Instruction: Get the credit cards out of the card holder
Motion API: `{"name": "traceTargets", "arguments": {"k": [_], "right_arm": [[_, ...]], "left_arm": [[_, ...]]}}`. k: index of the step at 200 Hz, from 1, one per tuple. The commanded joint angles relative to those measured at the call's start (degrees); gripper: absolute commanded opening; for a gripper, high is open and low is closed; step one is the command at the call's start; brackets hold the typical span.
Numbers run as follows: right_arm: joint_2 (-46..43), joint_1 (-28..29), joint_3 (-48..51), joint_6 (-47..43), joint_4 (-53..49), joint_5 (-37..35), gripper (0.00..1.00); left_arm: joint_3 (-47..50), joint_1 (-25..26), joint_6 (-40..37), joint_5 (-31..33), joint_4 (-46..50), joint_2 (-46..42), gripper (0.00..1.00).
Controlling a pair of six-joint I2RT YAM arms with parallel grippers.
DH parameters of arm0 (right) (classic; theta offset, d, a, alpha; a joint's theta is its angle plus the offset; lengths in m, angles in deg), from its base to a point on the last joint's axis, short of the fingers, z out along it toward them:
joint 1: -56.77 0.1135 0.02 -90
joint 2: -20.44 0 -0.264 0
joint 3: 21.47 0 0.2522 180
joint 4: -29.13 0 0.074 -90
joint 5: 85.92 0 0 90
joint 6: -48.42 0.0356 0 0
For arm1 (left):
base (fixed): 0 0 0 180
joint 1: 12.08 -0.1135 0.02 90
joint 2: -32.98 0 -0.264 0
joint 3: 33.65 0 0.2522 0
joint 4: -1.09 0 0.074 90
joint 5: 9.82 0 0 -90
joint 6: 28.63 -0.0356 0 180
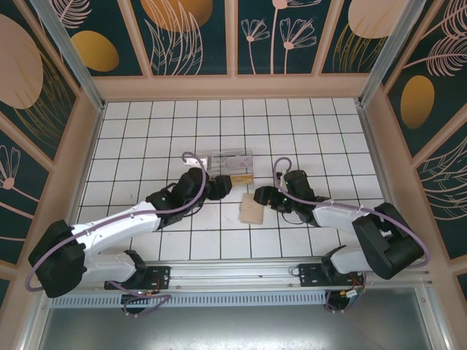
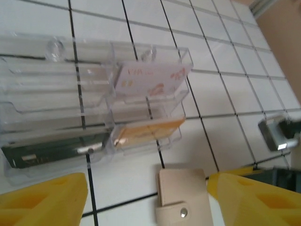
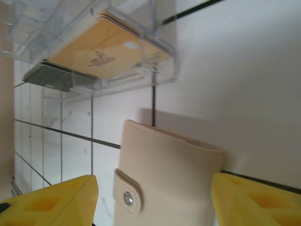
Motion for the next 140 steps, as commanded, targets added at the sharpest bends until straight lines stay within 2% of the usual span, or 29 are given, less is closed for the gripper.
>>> {"name": "traceTargets", "arguments": {"k": [1, 25, 37, 52, 61, 83, 140], "right_arm": [[-0.75, 0.26, -1.17, -0.27, 2.46, 1.15, 0.66], [-4.9, 0.26, -0.7, -1.89, -3.15, -4.05, 0.62], [-7.24, 0.26, -0.05, -2.11, -5.3, -5.3, 0.61], [-10.23, 0.26, 1.25, -2.19, -7.27, -6.26, 0.56], [-12.05, 0.25, 1.95, -1.71, -8.71, -7.57, 0.55], [-16.34, 0.26, 4.29, -1.51, -9.81, -8.73, 0.56], [-20.3, 0.26, 8.1, -0.34, -10.11, -9.51, 0.52]], "left_arm": [[-2.12, 2.15, 3.05, -0.27, 2.84, 2.66, 0.65], [-4.89, 5.95, 6.07, 1.38, 6.56, 6.88, 0.63], [-6.31, 7.68, 7.41, 1.35, 8.29, 9.25, 0.6], [-8.65, 9.9, 8.71, 1.94, 10.79, 12.23, 0.51], [-10.45, 10.88, 9.05, 2.39, 12.76, 14.09, 0.5], [-14.61, 12.63, 9.0, 3.23, 16.52, 18.31, 0.43], [-25.78, 15.58, 4.77, 5.87, 24.48, 30.28, 0.37]]}}
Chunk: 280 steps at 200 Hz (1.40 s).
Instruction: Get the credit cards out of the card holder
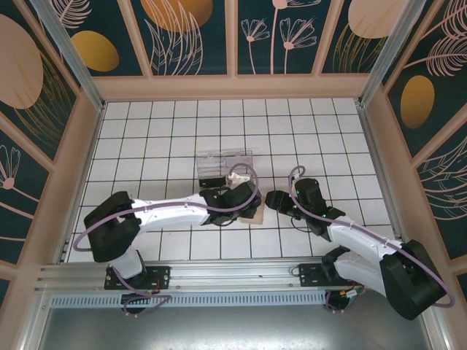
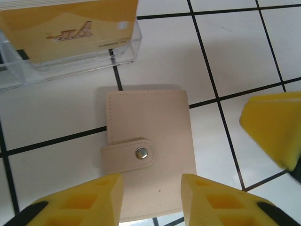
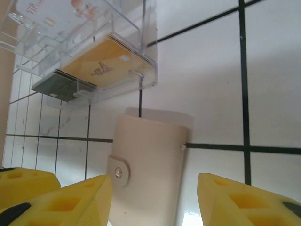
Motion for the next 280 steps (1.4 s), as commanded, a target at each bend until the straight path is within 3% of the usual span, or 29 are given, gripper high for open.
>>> {"name": "traceTargets", "arguments": {"k": [1, 24, 75, 114, 178, 203, 215, 237, 268, 280], "right_arm": [[-1.35, 0.26, 1.65, 0.81, -0.81, -1.36, 0.52], [-1.46, 0.26, 2.49, 0.95, -0.45, -1.76, 0.53], [-1.45, 0.26, 3.14, 1.19, -0.23, -2.11, 0.55], [-1.0, 0.26, 3.29, 1.34, -0.01, -2.2, 0.55], [-0.92, 0.26, 3.36, 1.53, 0.3, -1.71, 0.56], [-0.75, 0.26, 3.33, 1.52, 0.53, -1.33, 0.56], [-0.73, 0.26, 3.36, 1.52, 0.74, -0.93, 0.56], [-0.46, 0.26, 3.3, 1.52, 0.97, -0.24, 0.56], [0.66, 1.18, 2.62, 1.68, 1.93, 1.7, 0.55], [1.78, 1.81, 2.04, 1.72, 2.48, 2.17, 0.48]], "left_arm": [[-4.73, 1.32, -2.32, 2.9, 6.93, 5.03, 0.37], [-7.54, 1.37, -3.15, 3.68, 9.3, 8.82, 0.29], [-11.33, 1.36, -4.31, 5.74, 12.18, 13.68, 0.31], [-12.47, 1.36, -5.68, 4.58, 11.59, 15.19, 0.4], [-13.3, 1.37, -5.44, 5.83, 14.37, 18.36, 0.39], [-13.27, 1.36, -5.31, 6.68, 15.11, 18.52, 0.31], [-13.04, 1.36, -5.38, 6.34, 14.71, 18.3, 0.19], [-12.99, 1.36, -5.35, 6.3, 14.27, 17.61, 0.09], [-11.92, 1.36, -4.84, 5.55, 12.19, 15.44, 0.0], [-10.95, 1.36, -4.48, 4.54, 10.31, 14.02, 0.0]]}}
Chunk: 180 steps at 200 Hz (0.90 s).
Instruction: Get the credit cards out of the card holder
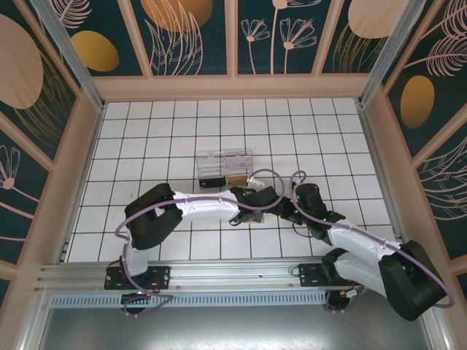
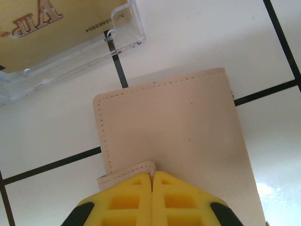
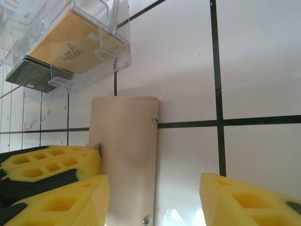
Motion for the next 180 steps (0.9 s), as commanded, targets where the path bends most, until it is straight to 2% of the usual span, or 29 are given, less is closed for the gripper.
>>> {"name": "traceTargets", "arguments": {"k": [1, 18, 37, 72, 95, 120, 153, 180], "right_arm": [[1.67, 1.48, -0.86, 0.35, 2.2, 2.18, 0.47], [4.12, 2.47, -2.12, 0.2, 2.74, 2.29, 0.38], [7.25, 3.86, -3.82, 0.08, 3.03, 2.21, 0.34], [9.52, 6.13, -6.45, 0.26, 3.3, 1.94, 0.11], [9.78, 7.13, -6.88, 1.26, 5.23, 2.66, 0.1], [14.13, 7.09, -8.44, 1.04, 4.85, 2.48, 0.08], [19.93, 7.08, -10.9, 0.0, 0.4, -1.57, 0.09], [17.7, 7.08, -11.37, -1.07, -1.21, -3.38, 0.14]], "left_arm": [[2.26, -0.1, 0.93, -2.61, -2.11, -1.8, 0.0], [4.16, -0.27, 1.71, -4.61, -5.31, -4.16, 0.0], [7.11, -0.76, 2.64, -6.89, -9.43, -7.18, 0.0], [13.59, -2.63, 4.84, -10.41, -16.35, -12.41, 0.0], [16.62, -3.55, 5.76, -11.59, -19.33, -14.03, 0.0], [18.14, -3.79, 6.28, -10.8, -19.92, -16.59, 0.0], [21.47, -4.41, 6.03, -9.37, -19.95, -21.06, 0.0], [21.32, -4.41, 4.37, -9.52, -19.69, -25.89, 0.0]]}}
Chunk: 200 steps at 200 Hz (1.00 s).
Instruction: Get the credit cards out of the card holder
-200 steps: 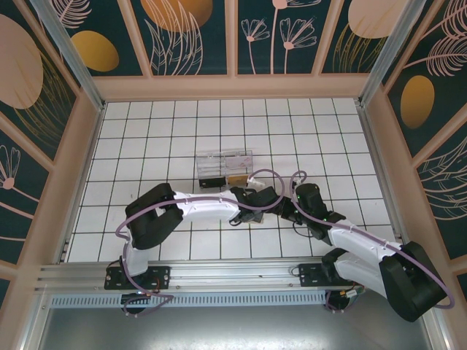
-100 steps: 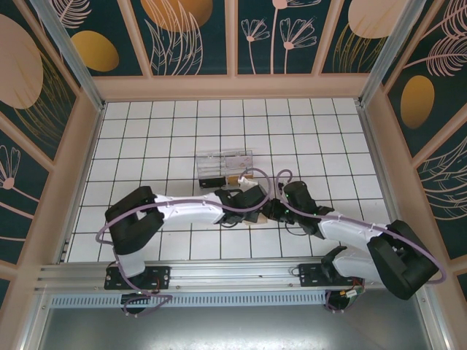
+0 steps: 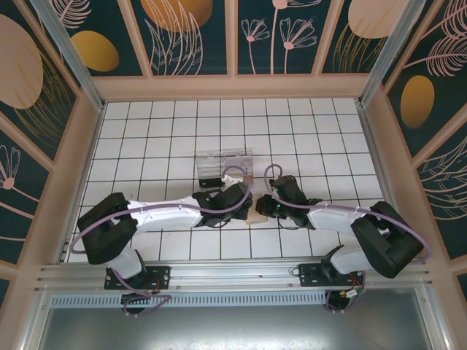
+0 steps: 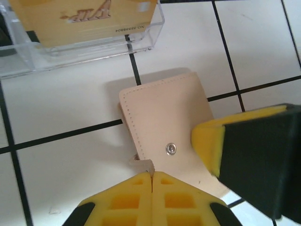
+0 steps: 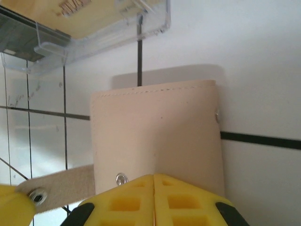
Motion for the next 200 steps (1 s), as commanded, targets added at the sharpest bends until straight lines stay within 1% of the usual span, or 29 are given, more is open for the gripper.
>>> {"name": "traceTargets", "arguments": {"k": [1, 34, 50, 67, 92, 110, 141, 171, 200], "right_arm": [[-1.5, 0.24, -1.15, -1.21, -4.04, -4.0, 0.14], [-9.21, -0.63, -3.04, -2.74, -9.93, -9.37, 0.27], [-12.36, -1.81, -3.07, -3.07, -11.81, -10.39, 0.3], [-14.36, -3.44, -2.61, -3.35, -13.1, -10.31, 0.3], [-15.78, -4.16, -1.13, -2.99, -12.9, -8.9, 0.31], [-15.96, -4.15, 0.26, -2.59, -10.99, -6.56, 0.34], [-15.85, -3.33, 1.44, -2.4, -7.37, -2.69, 0.37], [-14.55, -1.92, 0.93, -2.35, -6.18, -2.83, 0.39], [-11.55, -0.51, 0.31, -2.3, -4.54, -1.98, 0.4]], "left_arm": [[-0.54, -0.36, -1.08, 0.57, -1.09, -5.04, 0.0], [-2.56, -0.3, -3.18, -4.01, -3.18, -8.86, 0.0], [-2.58, -0.28, -3.28, -5.63, -4.29, -9.58, 0.0], [-2.59, -0.19, -3.35, -7.07, -6.37, -9.8, 0.0], [-0.26, -0.25, -1.25, -4.85, -6.28, -8.95, 0.0], [2.53, -0.32, 0.88, -1.6, -5.51, -9.88, 0.0], [5.78, -1.32, 4.36, 5.91, 1.62, -13.45, 0.0], [10.68, -3.68, 9.06, 9.58, 7.52, -16.52, 0.0], [16.07, -4.08, 12.88, 11.41, 10.73, -19.03, 0.0]]}}
